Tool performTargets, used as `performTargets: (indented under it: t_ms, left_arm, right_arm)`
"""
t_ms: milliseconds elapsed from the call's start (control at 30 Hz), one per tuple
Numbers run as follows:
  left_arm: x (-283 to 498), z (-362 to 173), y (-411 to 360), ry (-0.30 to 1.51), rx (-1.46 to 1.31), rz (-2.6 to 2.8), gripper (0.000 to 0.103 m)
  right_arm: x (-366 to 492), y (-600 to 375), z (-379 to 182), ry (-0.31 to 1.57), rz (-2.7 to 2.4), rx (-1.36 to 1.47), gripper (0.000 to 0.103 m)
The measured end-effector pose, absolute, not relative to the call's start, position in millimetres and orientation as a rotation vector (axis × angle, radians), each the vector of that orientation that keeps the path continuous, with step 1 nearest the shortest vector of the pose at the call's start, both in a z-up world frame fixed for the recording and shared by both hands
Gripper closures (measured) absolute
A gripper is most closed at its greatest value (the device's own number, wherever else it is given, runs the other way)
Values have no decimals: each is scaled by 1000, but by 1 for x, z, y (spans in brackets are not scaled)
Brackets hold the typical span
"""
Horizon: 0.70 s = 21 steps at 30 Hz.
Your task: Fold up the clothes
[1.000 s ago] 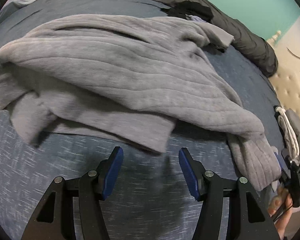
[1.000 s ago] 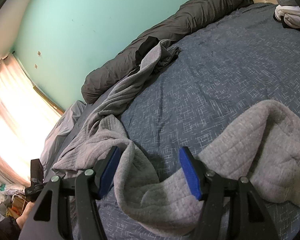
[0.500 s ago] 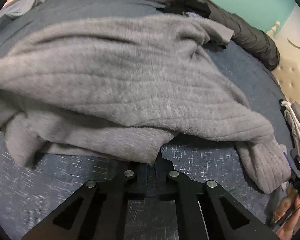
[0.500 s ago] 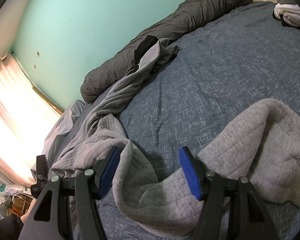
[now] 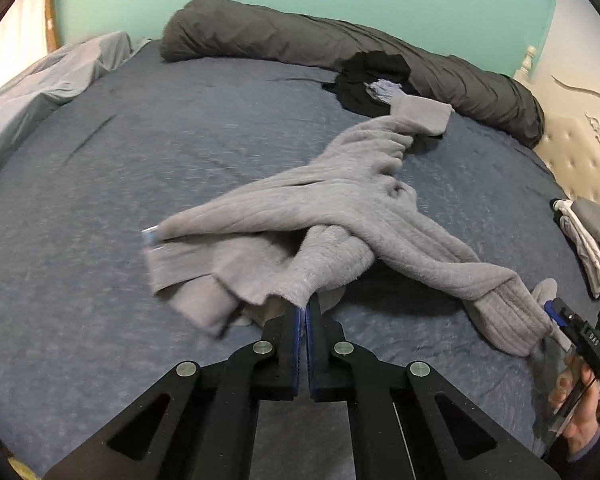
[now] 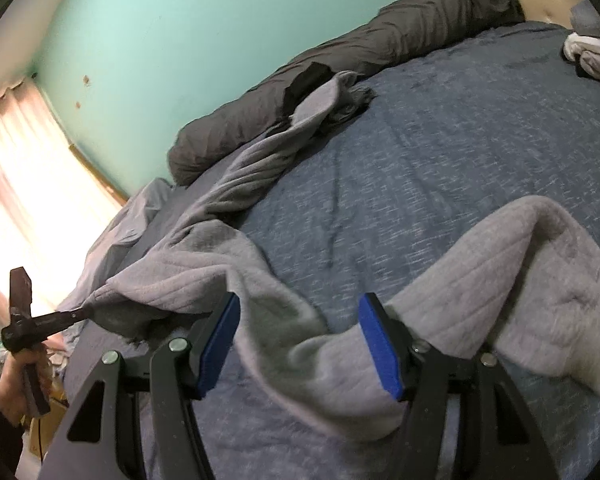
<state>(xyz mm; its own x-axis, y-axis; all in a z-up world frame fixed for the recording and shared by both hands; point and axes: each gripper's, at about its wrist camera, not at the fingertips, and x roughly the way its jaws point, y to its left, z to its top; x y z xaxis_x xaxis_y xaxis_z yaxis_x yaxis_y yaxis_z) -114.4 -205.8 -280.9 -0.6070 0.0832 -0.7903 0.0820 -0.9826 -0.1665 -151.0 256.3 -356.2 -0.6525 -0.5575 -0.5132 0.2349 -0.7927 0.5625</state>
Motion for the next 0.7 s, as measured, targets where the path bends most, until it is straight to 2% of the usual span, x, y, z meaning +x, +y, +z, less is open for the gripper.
performTargets:
  t_ms: [100,400,467,533,700]
  left_arm:
    - [-101,-273,-215,-271,-1392,2809,101]
    - [-73,-267,-239,-281,-1370,2841,103]
    - [-65,-266,-250,-307,-1362,2860,103]
    - [-58,-268,-264,-346,-1368,2865,103]
    - [-47,-279,-280,-452,-1393,2824,103]
  right_arm:
    - [-152,240,-350,-571,-2380,1004,31]
    - [-177,198,-351,-183,-2275,1208,31]
    - [-179,193,-355,-119,-2251,1256,49]
    - [-181,188,-359,-61,-2228,1301,74]
    - [-180,191,-361,-39,-2236,1329,99]
